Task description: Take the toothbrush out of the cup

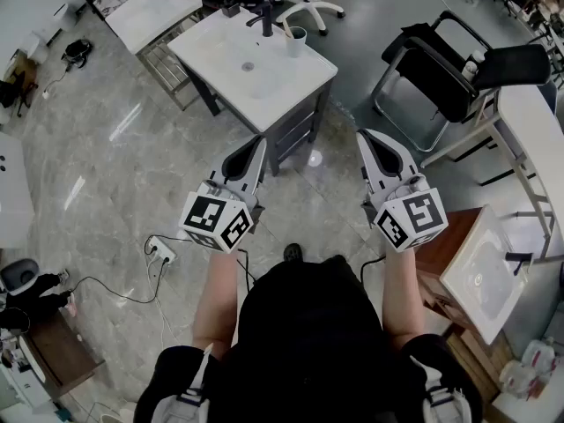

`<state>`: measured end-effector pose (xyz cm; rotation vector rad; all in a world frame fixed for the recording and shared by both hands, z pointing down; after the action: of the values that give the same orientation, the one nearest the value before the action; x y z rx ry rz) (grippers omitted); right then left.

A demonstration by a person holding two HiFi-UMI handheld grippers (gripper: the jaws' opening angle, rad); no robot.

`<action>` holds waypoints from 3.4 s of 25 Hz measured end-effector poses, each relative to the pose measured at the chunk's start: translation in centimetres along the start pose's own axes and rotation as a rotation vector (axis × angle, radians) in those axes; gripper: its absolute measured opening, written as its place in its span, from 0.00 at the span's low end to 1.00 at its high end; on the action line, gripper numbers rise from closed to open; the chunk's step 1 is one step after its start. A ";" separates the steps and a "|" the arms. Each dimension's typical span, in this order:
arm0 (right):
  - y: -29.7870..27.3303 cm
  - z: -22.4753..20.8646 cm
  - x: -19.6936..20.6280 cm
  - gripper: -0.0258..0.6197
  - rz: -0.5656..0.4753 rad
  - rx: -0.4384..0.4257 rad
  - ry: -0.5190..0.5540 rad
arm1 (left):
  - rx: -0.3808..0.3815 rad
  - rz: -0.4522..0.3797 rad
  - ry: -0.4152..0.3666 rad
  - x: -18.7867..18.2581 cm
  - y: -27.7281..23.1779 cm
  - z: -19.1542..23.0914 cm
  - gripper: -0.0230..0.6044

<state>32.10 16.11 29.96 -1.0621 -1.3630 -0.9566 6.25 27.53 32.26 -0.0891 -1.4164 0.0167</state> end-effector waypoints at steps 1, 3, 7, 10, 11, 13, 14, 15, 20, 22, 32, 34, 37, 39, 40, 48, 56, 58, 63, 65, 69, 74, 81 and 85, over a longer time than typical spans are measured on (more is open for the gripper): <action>0.2 0.0 0.0 0.09 0.004 -0.006 0.000 | 0.002 0.003 0.000 0.0 0.1 -0.3 0.07; 0.6 0.2 0.1 0.09 0.012 -0.016 -0.004 | 0.006 0.009 0.001 0.1 0.3 -0.7 0.07; 1.2 0.6 -0.1 0.09 0.016 -0.026 0.001 | 0.013 0.012 -0.006 -0.1 0.5 -1.4 0.07; 1.4 0.8 -0.2 0.09 0.019 -0.031 0.013 | 0.022 0.015 -0.009 0.0 0.6 -1.8 0.07; 1.5 0.9 -0.3 0.09 0.020 -0.030 0.015 | 0.023 0.017 -0.008 0.1 0.6 -1.8 0.07; 1.6 1.0 -0.3 0.09 0.014 -0.027 0.020 | 0.022 0.021 -0.007 0.2 0.7 -1.8 0.07; 1.6 1.0 -0.3 0.09 0.006 -0.023 0.020 | 0.021 0.022 -0.007 0.2 0.7 -1.7 0.07; 1.7 1.1 -0.3 0.09 -0.006 -0.017 0.016 | 0.019 0.023 -0.006 0.1 0.8 -1.7 0.07; 2.0 1.4 0.4 0.09 -0.016 -0.001 -0.021 | 0.013 0.031 0.000 0.4 1.1 -1.5 0.07; 2.0 1.4 0.9 0.09 0.000 -0.009 -0.026 | 0.014 0.040 0.009 0.8 1.2 -1.5 0.07; 0.5 -0.2 3.0 0.09 0.063 -0.023 -0.054 | -0.008 0.100 0.046 2.9 -0.5 -0.2 0.07; -0.2 -1.4 3.3 0.09 0.060 -0.026 -0.067 | -0.011 0.105 0.043 3.0 -1.7 0.2 0.07; -1.9 -3.0 3.5 0.09 0.047 -0.040 -0.088 | -0.006 0.110 0.033 2.6 -3.4 1.1 0.07; -3.5 -4.0 3.5 0.09 0.038 -0.037 -0.089 | 0.000 0.114 0.025 2.4 -4.6 1.9 0.07; -4.3 -4.5 3.4 0.09 0.036 -0.037 -0.086 | 0.000 0.118 0.023 2.3 -5.3 2.4 0.07; -10.1 -10.3 3.3 0.09 0.035 -0.075 -0.090 | -0.003 0.121 0.010 1.0 -12.1 4.7 0.07; -14.9 -15.8 3.7 0.09 0.020 -0.121 -0.108 | -0.005 0.115 0.016 0.1 -17.6 6.0 0.07; -16.0 -16.6 3.7 0.09 0.015 -0.131 -0.109 | -0.016 0.114 0.013 0.0 -18.4 6.4 0.07; -17.8 -18.2 3.3 0.09 0.006 -0.148 -0.112 | -0.044 0.107 0.011 -0.3 -20.1 7.0 0.07; -18.3 -18.6 3.3 0.09 0.008 -0.148 -0.124 | -0.052 0.109 0.006 -0.5 -20.5 7.2 0.07; -19.2 -19.1 3.6 0.09 0.021 -0.154 -0.135 | -0.069 0.110 0.007 -0.7 -21.1 8.0 0.07; -20.6 -19.9 4.1 0.09 0.032 -0.143 -0.127 | -0.064 0.118 0.011 -0.8 -22.1 9.4 0.07; -23.4 -19.6 4.1 0.09 0.065 -0.055 -0.126 | 0.000 0.127 0.027 -0.9 -24.7 13.0 0.07; -25.8 -19.7 3.9 0.09 0.078 0.006 -0.128 | 0.060 0.139 0.024 -1.5 -27.1 15.6 0.07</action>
<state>12.61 -9.52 35.91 -1.1805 -1.4167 -0.8385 -10.48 1.29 35.11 -0.1370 -1.3824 0.1722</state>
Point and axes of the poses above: the fingertips, and each gripper's own axes: y backward along the fingers, z to its left, x out of its underside, the point moved 10 cm from there along y, backward along the fingers, and after that the axes turned 14 degrees about -x, right-handed, at the moved point
